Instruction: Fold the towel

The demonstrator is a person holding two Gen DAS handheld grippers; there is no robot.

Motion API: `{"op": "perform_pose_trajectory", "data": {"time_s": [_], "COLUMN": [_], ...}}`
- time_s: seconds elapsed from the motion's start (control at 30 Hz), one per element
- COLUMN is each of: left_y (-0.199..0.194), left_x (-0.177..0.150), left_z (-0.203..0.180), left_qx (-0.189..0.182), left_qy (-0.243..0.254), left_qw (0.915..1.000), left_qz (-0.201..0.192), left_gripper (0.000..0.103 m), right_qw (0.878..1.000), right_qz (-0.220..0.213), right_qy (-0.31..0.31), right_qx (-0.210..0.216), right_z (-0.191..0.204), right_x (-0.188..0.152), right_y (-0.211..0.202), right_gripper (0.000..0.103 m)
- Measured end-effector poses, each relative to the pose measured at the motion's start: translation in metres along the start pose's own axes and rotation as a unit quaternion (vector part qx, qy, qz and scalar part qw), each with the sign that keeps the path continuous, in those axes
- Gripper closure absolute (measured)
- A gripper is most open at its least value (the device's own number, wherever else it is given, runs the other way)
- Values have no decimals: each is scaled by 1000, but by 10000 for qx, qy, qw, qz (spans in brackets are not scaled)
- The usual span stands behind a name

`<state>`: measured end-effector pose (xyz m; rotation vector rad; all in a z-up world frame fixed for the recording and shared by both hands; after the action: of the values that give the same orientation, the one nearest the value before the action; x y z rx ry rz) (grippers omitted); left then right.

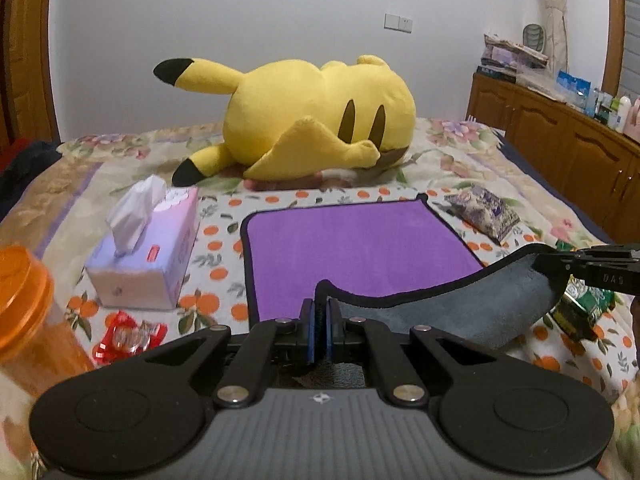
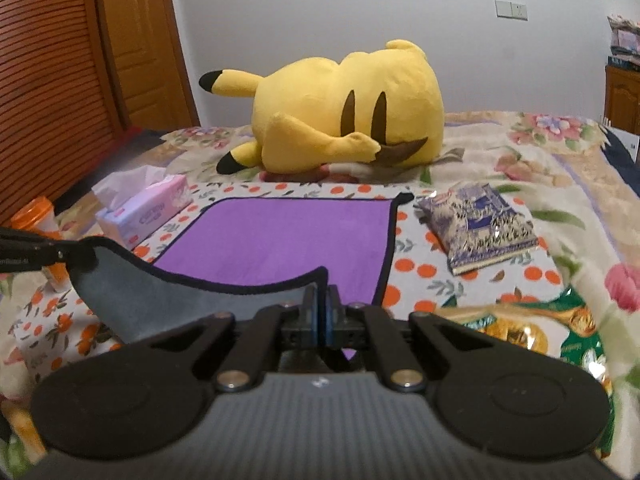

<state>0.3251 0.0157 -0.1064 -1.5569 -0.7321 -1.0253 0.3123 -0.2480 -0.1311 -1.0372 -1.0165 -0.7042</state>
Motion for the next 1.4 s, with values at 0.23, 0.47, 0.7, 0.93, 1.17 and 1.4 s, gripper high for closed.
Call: {"op": "perform_pose_trajectory", "data": {"time_s": [0.23,0.47,0.7,0.93,1.17,1.4], "left_y": [18,33,41,32,27,46], "left_x": [6,7,13,29,50,68], "left_z": [2,7,6,10,8,8], "left_qx": [-13,32,-1,18,60,138], "left_qy": [86,154,213,116,67,167], "left_qw": [10000,9999,9998,9997,9991,9988], "left_qz": [0,12,-24,-200,-418,-434], "left_gripper": [97,98,98,98,98,98], "right_qw": [9996,9993,9994,9995,9986,9953], "right_qz": [60,143,82,-112,-301,-228], "right_qy": [-249,-324,-302,-274,-414,-924], "right_qx": [-90,-143,-134,-82,-94,-171], "right_z": [-4,-9,-13,-14,-9,-7], "right_x": [-1,-3,5,26,46,62], "right_y": [16,30,36,29,25,48], "right_gripper": [99,99,99,99,99,99]}}
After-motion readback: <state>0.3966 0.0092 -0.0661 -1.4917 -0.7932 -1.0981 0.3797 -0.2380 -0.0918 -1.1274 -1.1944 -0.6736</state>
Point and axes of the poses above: each gripper's, at about its wrist camera, not at the fingertips, and y roughly the way its jaws point, z to its left, x to its top, the point moved 10 cm from there along y, roughly the way its jaws point, and after that the axes turned 10 degrees about -z, right-handed, at the moved point
